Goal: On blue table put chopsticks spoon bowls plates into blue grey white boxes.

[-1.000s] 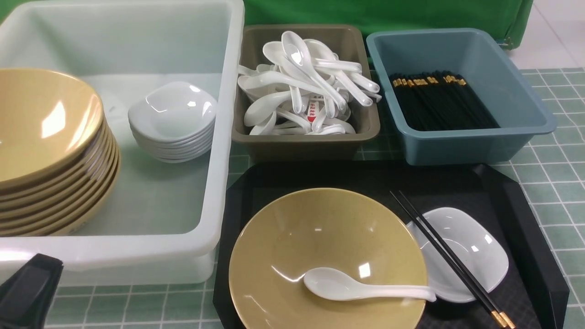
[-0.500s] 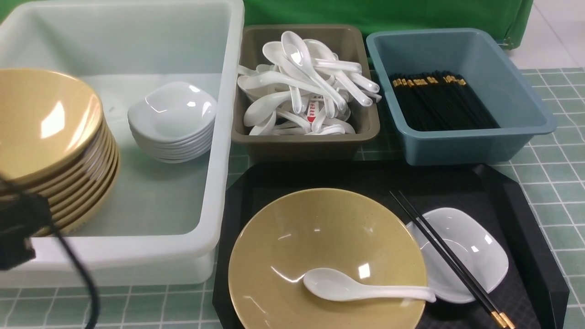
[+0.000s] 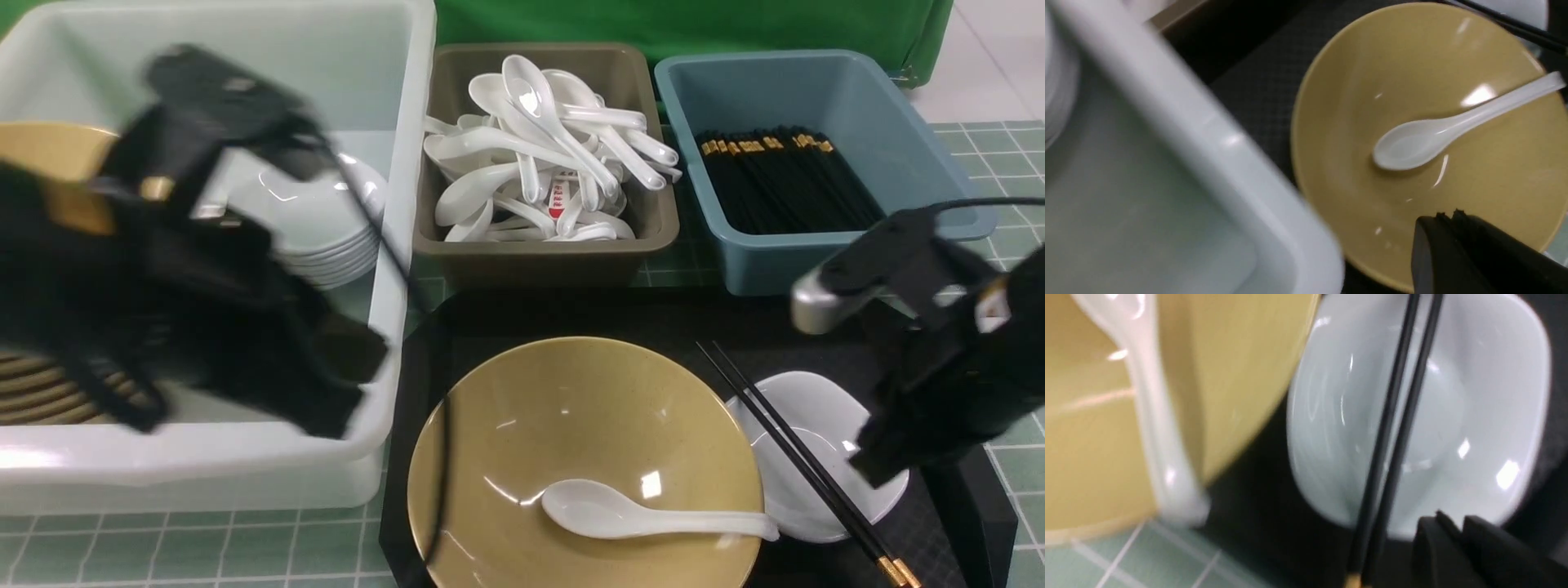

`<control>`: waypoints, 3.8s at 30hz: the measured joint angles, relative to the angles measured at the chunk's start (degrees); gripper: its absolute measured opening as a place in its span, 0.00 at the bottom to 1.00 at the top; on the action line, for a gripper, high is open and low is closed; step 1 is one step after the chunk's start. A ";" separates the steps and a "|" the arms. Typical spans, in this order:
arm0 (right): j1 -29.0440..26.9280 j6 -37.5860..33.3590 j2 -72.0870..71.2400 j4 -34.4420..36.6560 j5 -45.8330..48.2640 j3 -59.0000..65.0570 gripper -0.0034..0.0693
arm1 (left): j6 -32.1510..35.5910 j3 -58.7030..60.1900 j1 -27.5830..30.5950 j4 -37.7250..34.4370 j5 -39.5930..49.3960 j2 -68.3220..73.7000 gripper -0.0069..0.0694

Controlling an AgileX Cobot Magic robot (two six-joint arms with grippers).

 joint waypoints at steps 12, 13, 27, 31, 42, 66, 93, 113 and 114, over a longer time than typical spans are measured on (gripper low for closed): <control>0.04 2.84 12.31 2.56 -8.24 -0.06 0.81 | 0.00 -0.95 -6.52 -0.39 -7.07 8.93 0.08; 0.04 2.84 12.42 2.56 -8.24 -0.06 0.81 | 0.00 -0.95 -6.52 -0.39 -7.19 8.93 0.08; 0.04 4.35 5.44 1.56 0.95 -3.76 0.26 | 0.00 -5.80 -6.52 -0.44 -8.38 10.07 0.08; -0.17 4.82 2.02 -0.95 2.15 -10.09 0.26 | 0.00 -12.20 -6.52 -0.44 -10.93 13.44 0.08; -9.70 16.30 16.64 -2.68 -14.58 -34.79 0.26 | 2.40 -32.33 -6.52 2.12 -19.56 30.96 0.08; -4.34 -7.11 26.82 3.24 16.78 -53.34 0.86 | 0.15 -12.18 -0.74 4.60 -2.88 6.08 0.08; 22.71 -12.64 30.07 -4.47 13.15 -26.26 0.76 | 0.42 7.31 -0.69 4.52 -3.01 -7.52 0.08; 16.25 -6.40 29.74 -5.81 7.89 -54.95 0.44 | -11.46 3.61 16.13 10.88 -17.67 -1.86 0.08; 16.25 -6.16 29.84 -5.86 7.89 -54.95 0.44 | -11.15 3.61 16.67 10.58 -17.83 -1.65 0.08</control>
